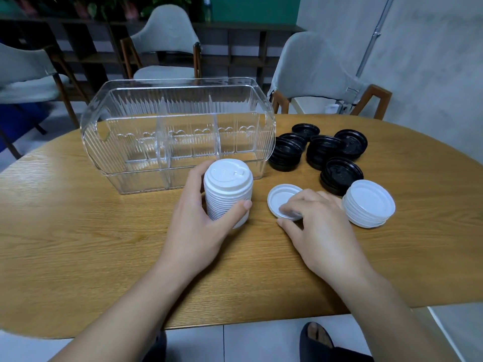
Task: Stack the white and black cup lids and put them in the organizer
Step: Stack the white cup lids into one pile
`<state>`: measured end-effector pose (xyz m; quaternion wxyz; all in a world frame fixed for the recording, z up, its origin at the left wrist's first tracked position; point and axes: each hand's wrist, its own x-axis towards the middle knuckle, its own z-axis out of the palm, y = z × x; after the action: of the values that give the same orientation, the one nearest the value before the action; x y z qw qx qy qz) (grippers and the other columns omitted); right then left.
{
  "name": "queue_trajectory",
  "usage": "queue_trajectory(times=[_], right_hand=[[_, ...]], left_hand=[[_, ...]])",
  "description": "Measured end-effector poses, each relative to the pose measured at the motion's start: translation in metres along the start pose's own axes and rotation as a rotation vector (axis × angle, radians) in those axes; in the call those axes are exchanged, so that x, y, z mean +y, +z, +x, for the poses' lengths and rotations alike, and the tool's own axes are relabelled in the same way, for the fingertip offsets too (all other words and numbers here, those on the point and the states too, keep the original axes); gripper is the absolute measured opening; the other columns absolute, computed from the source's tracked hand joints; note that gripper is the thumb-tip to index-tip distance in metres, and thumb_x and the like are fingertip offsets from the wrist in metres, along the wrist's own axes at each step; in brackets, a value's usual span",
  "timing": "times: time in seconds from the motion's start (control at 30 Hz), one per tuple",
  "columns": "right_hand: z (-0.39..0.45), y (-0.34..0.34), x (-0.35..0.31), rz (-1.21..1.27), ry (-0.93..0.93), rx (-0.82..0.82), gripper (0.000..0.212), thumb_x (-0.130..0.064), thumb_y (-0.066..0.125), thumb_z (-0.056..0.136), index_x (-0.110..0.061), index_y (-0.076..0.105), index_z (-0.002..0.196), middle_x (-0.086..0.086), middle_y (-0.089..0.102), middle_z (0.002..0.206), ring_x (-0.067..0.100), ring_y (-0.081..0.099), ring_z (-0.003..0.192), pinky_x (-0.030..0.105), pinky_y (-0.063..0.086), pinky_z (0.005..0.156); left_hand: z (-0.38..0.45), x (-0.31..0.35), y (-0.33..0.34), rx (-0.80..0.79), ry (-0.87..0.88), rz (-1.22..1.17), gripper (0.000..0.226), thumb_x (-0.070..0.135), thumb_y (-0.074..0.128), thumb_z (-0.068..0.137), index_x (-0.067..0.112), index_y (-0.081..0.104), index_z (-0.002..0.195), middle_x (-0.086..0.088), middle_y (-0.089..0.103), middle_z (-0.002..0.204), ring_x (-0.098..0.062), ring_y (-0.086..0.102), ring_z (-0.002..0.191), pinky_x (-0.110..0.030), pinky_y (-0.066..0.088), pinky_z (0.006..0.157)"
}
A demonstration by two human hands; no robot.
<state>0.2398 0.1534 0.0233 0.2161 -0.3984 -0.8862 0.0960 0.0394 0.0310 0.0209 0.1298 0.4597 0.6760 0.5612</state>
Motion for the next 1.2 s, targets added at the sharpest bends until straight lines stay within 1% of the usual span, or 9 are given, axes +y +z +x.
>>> queue_trajectory(times=[0.07, 0.47, 0.57, 0.67, 0.77, 0.83, 0.93, 1.07, 1.2], right_hand=[[0.001, 0.0, -0.002, -0.021, 0.0, 0.019, 0.001, -0.027, 0.083, 0.097, -0.027, 0.083, 0.097, -0.014, 0.07, 0.101, 0.018, 0.061, 0.101, 0.039, 0.04, 0.104], [0.0, -0.004, -0.013, 0.154, 0.058, 0.077, 0.03, -0.035, 0.093, 0.086, -0.031, 0.064, 0.081, -0.018, 0.059, 0.083, 0.01, 0.059, 0.084, 0.039, 0.05, 0.086], [0.001, -0.007, -0.011, 0.243, 0.072, 0.14, 0.023, -0.031, 0.09, 0.089, -0.026, 0.067, 0.086, -0.016, 0.062, 0.087, 0.009, 0.061, 0.084, 0.04, 0.053, 0.083], [-0.001, -0.015, -0.011, 0.351, 0.103, 0.187, 0.013, -0.031, 0.079, 0.1, -0.03, 0.067, 0.096, -0.015, 0.067, 0.091, 0.008, 0.059, 0.075, 0.03, 0.046, 0.07], [-0.004, -0.027, -0.017, 0.573, 0.135, 0.245, 0.01, -0.025, 0.076, 0.104, -0.033, 0.071, 0.109, -0.018, 0.074, 0.102, 0.007, 0.071, 0.093, 0.025, 0.054, 0.079], [-0.004, -0.034, -0.023, 0.79, 0.146, 0.238, 0.015, -0.018, 0.073, 0.106, -0.028, 0.073, 0.118, -0.012, 0.079, 0.108, 0.012, 0.076, 0.102, 0.028, 0.06, 0.088], [-0.003, -0.041, -0.03, 0.995, 0.137, 0.188, 0.02, -0.012, 0.068, 0.108, -0.02, 0.076, 0.125, -0.004, 0.082, 0.111, 0.01, 0.079, 0.102, 0.025, 0.061, 0.087], [-0.004, -0.042, -0.036, 1.03, 0.113, 0.152, 0.022, -0.012, 0.063, 0.11, -0.017, 0.079, 0.126, -0.004, 0.081, 0.109, -0.001, 0.075, 0.095, 0.014, 0.055, 0.082], [-0.005, -0.038, -0.041, 1.007, 0.123, 0.11, 0.023, -0.016, 0.062, 0.111, -0.02, 0.079, 0.126, -0.007, 0.081, 0.109, -0.001, 0.075, 0.095, 0.014, 0.054, 0.081]], left_hand=[[0.0, -0.001, 0.0, -0.003, -0.005, 0.003, 0.081, 0.045, 0.093, 0.088, 0.037, 0.05, 0.156, 0.028, 0.062, 0.148, 0.0, 0.061, 0.139, -0.039, 0.051, 0.119], [0.001, -0.003, -0.001, -0.002, 0.002, 0.005, 0.083, 0.044, 0.094, 0.088, 0.037, 0.049, 0.157, 0.026, 0.062, 0.151, -0.004, 0.061, 0.142, -0.045, 0.051, 0.12], [0.0, -0.002, -0.001, -0.001, 0.002, -0.004, 0.082, 0.043, 0.094, 0.088, 0.036, 0.05, 0.157, 0.027, 0.062, 0.15, -0.003, 0.06, 0.141, -0.043, 0.051, 0.121], [-0.001, -0.001, -0.001, -0.008, -0.003, -0.007, 0.085, 0.044, 0.093, 0.088, 0.037, 0.047, 0.16, 0.028, 0.061, 0.151, -0.002, 0.06, 0.142, -0.043, 0.05, 0.122], [-0.002, -0.001, -0.001, -0.011, 0.009, 0.027, 0.093, 0.042, 0.092, 0.09, 0.038, 0.038, 0.166, 0.027, 0.055, 0.158, -0.002, 0.054, 0.148, -0.043, 0.046, 0.125], [-0.004, 0.001, -0.001, 0.006, 0.081, 0.096, 0.098, 0.038, 0.092, 0.09, 0.032, 0.035, 0.17, 0.021, 0.048, 0.165, -0.005, 0.047, 0.155, -0.044, 0.041, 0.129], [-0.008, 0.007, 0.001, 0.039, 0.277, 0.198, 0.094, 0.034, 0.092, 0.089, 0.021, 0.042, 0.168, 0.007, 0.045, 0.17, -0.019, 0.037, 0.164, -0.055, 0.032, 0.132], [-0.011, 0.013, 0.001, 0.102, 0.477, 0.322, 0.094, 0.03, 0.1, 0.08, 0.015, 0.054, 0.161, -0.006, 0.043, 0.173, -0.034, 0.026, 0.17, -0.072, 0.019, 0.131], [-0.013, 0.013, 0.0, 0.05, 0.496, 0.301, 0.09, 0.025, 0.1, 0.078, 0.014, 0.058, 0.157, -0.005, 0.045, 0.171, -0.032, 0.026, 0.17, -0.072, 0.019, 0.131]])
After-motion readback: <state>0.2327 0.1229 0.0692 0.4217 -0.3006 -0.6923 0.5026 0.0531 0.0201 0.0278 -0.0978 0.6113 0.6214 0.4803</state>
